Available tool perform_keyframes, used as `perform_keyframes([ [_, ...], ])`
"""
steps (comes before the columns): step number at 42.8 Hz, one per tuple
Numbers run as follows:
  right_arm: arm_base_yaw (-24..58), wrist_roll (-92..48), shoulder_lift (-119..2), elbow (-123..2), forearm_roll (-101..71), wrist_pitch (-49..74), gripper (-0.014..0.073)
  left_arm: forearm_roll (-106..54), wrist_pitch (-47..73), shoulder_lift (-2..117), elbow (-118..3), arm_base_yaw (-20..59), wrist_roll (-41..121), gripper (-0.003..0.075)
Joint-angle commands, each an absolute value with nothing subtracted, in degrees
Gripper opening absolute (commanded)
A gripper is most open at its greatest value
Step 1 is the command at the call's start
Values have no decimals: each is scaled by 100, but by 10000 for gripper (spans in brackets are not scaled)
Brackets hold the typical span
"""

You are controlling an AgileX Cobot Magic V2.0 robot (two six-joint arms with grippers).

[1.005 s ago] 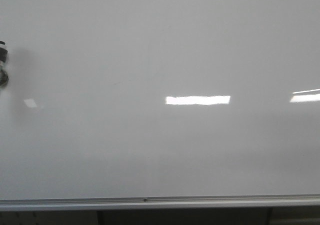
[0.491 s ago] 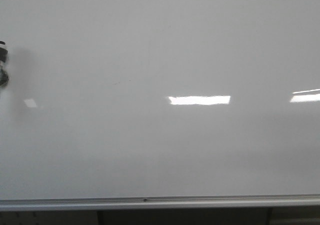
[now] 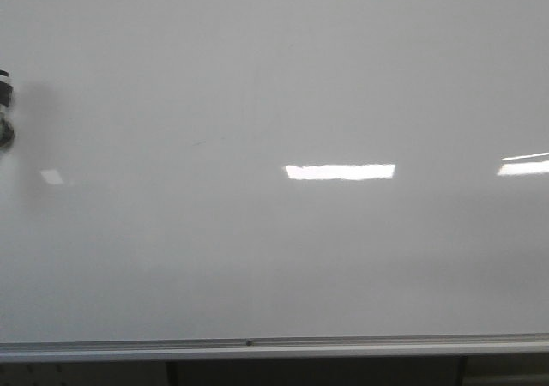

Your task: Write number 0 on whiteboard

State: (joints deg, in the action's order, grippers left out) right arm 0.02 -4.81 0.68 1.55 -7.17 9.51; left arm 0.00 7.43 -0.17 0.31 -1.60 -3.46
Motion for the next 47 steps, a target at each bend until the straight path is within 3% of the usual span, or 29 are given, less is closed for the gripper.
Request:
perform_keyframes([
  [1, 16, -492, 149, -51, -687, 363, -69, -62, -495, -128, 132, -160, -414, -20],
  [6, 16, -492, 149, -593, -687, 603, -69, -62, -1096, -128, -154, -160, -414, -19],
  [14, 16, -492, -189, -1882, -687, 1554, -67, 168, 150, 179, -1307, -160, -414, -19],
  [22, 16, -492, -1269, -2873, -716, 2079, -67, 450, 1310, 1199, -2125, -160, -414, -19],
  [34, 16, -492, -2160, -3093, -716, 2017, -64, 440, 1458, 2257, -2349, -160, -414, -18],
  [37, 16, -492, -2160, -3093, -716, 2040, -22, 440, 1458, 2266, -2349, -160, -414, -3],
  [42, 16, -492, -2160, -3093, -716, 2040, 160, 452, 1458, 2266, -2349, -160, -414, 155],
  [47, 16, -492, -2160, -3093, -716, 2040, 410, 439, 1458, 2266, -2349, -160, -414, 473],
])
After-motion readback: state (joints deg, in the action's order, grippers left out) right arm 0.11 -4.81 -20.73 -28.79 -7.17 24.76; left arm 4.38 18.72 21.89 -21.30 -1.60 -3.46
